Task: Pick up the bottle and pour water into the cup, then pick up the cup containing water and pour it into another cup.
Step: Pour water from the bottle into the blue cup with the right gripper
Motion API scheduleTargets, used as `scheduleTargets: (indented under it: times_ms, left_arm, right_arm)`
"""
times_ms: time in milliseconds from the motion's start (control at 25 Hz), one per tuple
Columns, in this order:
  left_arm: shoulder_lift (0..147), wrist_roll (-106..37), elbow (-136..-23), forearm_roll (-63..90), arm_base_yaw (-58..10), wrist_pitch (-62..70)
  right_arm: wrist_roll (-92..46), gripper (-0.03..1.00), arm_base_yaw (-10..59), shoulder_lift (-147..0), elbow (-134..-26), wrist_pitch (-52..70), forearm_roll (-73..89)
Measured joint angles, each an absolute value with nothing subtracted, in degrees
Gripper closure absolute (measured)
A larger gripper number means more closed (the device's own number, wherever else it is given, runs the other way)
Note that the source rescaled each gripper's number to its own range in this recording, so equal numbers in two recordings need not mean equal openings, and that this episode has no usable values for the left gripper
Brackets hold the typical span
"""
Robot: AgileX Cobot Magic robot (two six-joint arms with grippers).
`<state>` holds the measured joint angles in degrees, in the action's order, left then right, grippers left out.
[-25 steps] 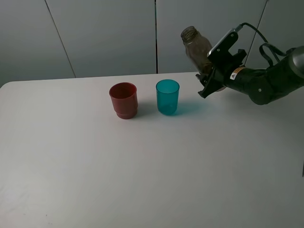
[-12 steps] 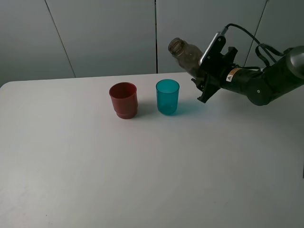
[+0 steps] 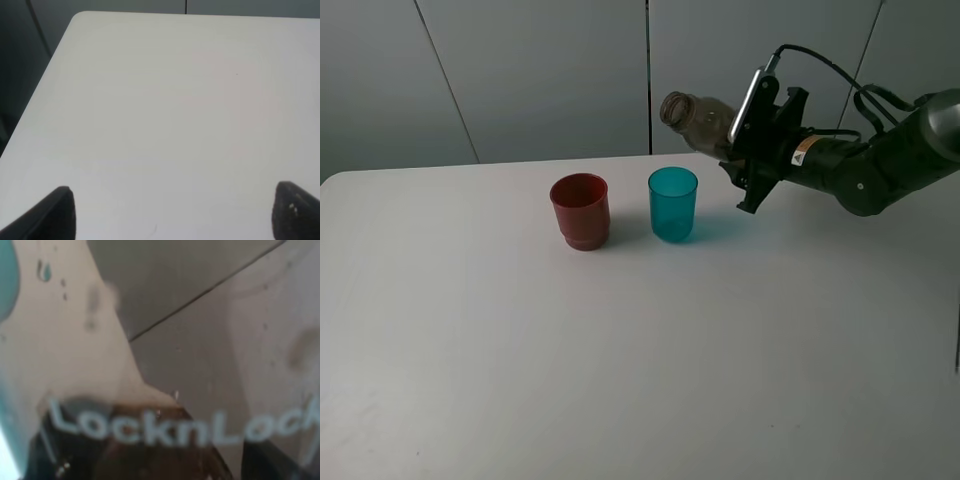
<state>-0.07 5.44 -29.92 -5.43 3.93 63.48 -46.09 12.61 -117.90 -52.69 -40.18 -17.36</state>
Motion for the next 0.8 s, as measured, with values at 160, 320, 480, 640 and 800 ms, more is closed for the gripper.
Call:
scheduleTargets:
  times_ms: [160,320,480,640,800]
  left_arm:
    - [-0.1,5.4,-29.9,-5.4,3.9,63.5]
    - [-0.1,5.4,-29.9,-5.4,3.9,63.5]
    - [-0.1,5.4,-29.9,-5.4,3.9,63.5]
    - [-0.1,5.4,-29.9,-5.4,3.9,63.5]
    - [-0.1,5.4,-29.9,-5.4,3.9,63.5]
  right_arm:
    - [-47.0,0.96,12.6,-117.9,-54.8,-38.6,-17.4]
    - [-50.7,0.96,12.6,-117.9,-55.1,-38.5,-17.4]
    - [-53.5,0.96,12.6,-117.9,-55.1,-38.0,-17.4]
    - [-56.4,0.96,12.6,-117.9,-55.2,-37.8,-16.4]
    - [-60.4,0.96,12.6,-117.9,-55.2,-37.8,-13.8]
